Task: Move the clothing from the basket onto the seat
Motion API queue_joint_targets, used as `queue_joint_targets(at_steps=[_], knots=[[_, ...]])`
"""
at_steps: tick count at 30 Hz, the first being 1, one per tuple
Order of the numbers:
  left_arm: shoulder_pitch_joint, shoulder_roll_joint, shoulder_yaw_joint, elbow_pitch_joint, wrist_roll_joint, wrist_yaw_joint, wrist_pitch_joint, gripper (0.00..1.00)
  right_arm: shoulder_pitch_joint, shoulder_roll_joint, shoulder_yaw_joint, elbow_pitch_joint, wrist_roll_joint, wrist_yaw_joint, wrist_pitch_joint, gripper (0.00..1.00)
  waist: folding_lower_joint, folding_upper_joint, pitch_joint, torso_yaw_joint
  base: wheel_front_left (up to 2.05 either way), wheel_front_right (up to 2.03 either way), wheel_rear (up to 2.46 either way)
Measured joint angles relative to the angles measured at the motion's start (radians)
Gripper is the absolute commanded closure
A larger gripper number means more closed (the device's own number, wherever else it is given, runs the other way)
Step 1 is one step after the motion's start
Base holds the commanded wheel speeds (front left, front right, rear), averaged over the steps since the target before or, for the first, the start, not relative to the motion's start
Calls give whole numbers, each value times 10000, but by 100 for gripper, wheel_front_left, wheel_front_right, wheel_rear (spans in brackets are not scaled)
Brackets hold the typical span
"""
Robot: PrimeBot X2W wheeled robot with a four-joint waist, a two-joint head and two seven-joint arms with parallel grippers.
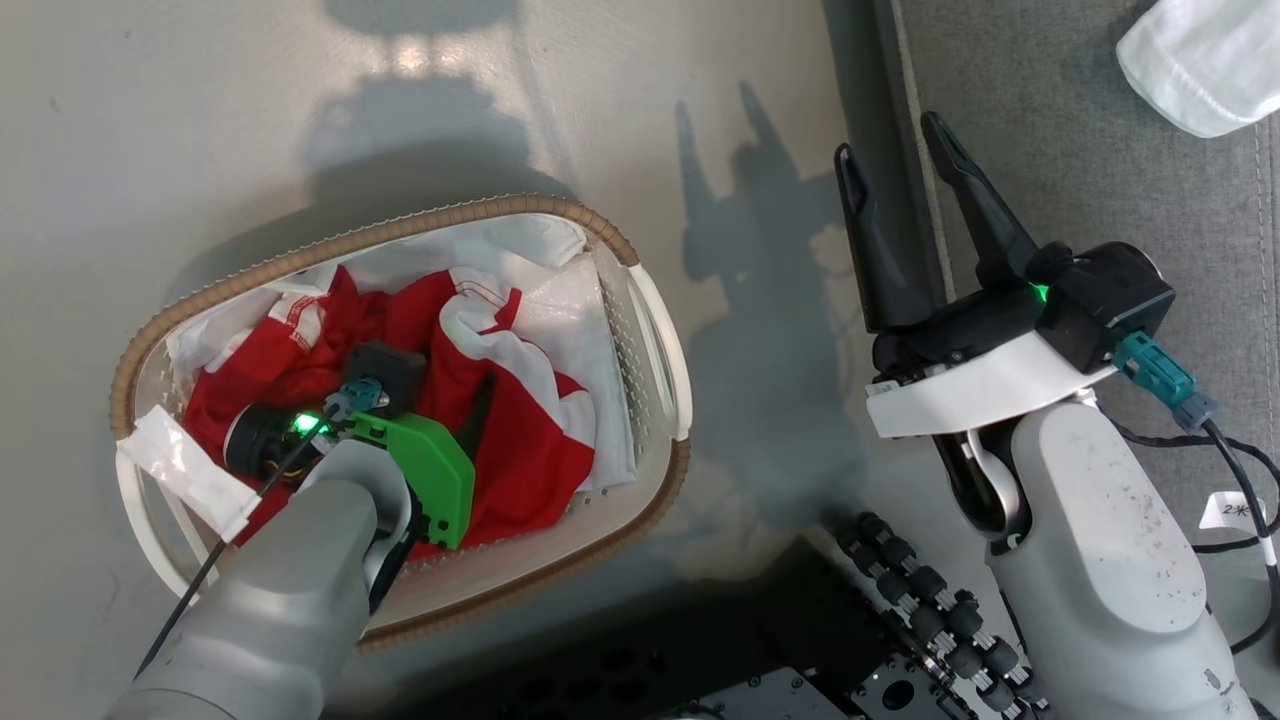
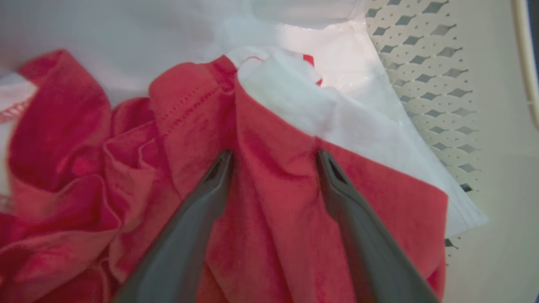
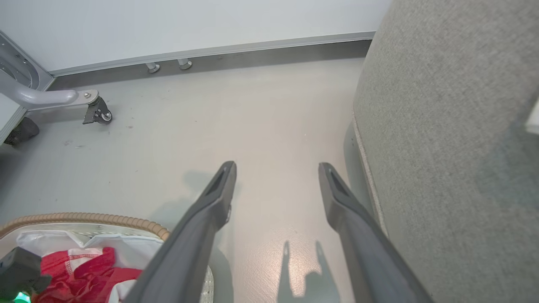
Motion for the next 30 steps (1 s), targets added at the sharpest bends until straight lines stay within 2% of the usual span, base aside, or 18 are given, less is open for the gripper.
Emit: queue_joint_targets(at_steps=[1, 2, 11, 17, 22, 30], knots=[[-19, -17, -138, 73, -92, 0, 0, 55, 2, 2, 12, 0, 2, 0, 0, 0, 0, 0, 12, -3, 0, 0, 0], [-19, -17, -236, 109, -188, 0, 10, 100, 3, 0, 13, 8, 6, 0, 0, 0, 0, 0, 14, -12, 0, 0, 0], [-48, 157, -930, 199, -1072, 0, 63, 100, -319, 8, 140, 171, 301, 0, 0, 0, 0, 0, -230, -129, 0, 0, 0], [223, 226, -955, -121, -1375, 0, 19, 100, -327, 8, 136, 512, 412, 0, 0, 0, 0, 0, -847, -146, 0, 0, 0], [845, 311, -562, -575, -1383, 0, 17, 100, -92, 8, 59, 871, 443, 0, 0, 0, 0, 0, -1797, -16, 0, 0, 0], [1937, 299, 395, -1521, -320, 0, 15, 100, 553, 12, -238, 1285, 387, 0, 0, 0, -1, -1, -3178, 306, 0, 0, 0]])
